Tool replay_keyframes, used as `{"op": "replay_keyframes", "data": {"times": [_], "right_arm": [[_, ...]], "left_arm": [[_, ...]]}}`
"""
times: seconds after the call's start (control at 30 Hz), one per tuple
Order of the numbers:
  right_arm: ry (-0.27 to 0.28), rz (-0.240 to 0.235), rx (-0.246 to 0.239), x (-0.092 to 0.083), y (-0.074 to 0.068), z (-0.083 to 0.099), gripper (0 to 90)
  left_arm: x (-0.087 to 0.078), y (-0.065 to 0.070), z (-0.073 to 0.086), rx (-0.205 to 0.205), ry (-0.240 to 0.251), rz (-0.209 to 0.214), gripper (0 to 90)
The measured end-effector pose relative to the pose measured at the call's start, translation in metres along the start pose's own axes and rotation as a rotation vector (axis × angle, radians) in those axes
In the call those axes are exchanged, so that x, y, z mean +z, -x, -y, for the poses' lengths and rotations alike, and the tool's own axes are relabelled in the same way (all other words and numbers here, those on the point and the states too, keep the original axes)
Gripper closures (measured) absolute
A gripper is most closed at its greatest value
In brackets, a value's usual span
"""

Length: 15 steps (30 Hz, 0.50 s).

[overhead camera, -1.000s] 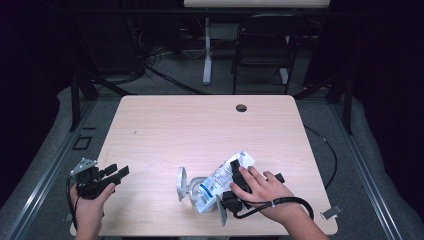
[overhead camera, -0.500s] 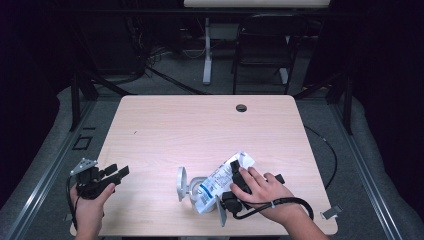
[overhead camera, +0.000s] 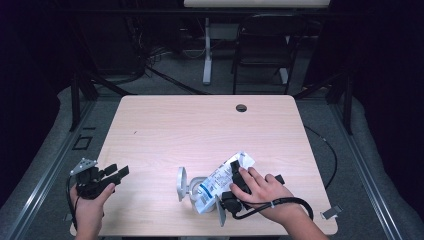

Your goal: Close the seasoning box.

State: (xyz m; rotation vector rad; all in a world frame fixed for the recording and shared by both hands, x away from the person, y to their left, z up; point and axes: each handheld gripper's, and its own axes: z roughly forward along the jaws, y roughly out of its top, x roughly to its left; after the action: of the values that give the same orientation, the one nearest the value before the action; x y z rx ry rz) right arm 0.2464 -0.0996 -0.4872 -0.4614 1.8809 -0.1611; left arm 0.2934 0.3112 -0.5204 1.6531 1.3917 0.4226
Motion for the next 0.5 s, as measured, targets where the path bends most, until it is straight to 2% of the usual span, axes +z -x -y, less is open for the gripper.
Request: {"op": "replay_keyframes", "data": {"times": [0.5], "right_arm": [[0.004,0.008,-0.002,-0.0005,0.0005,-0.0003,66.6]], "left_arm": [[0.0001,-0.0002,0.0001,0.0,-0.002,-0.001,45.5]]}}
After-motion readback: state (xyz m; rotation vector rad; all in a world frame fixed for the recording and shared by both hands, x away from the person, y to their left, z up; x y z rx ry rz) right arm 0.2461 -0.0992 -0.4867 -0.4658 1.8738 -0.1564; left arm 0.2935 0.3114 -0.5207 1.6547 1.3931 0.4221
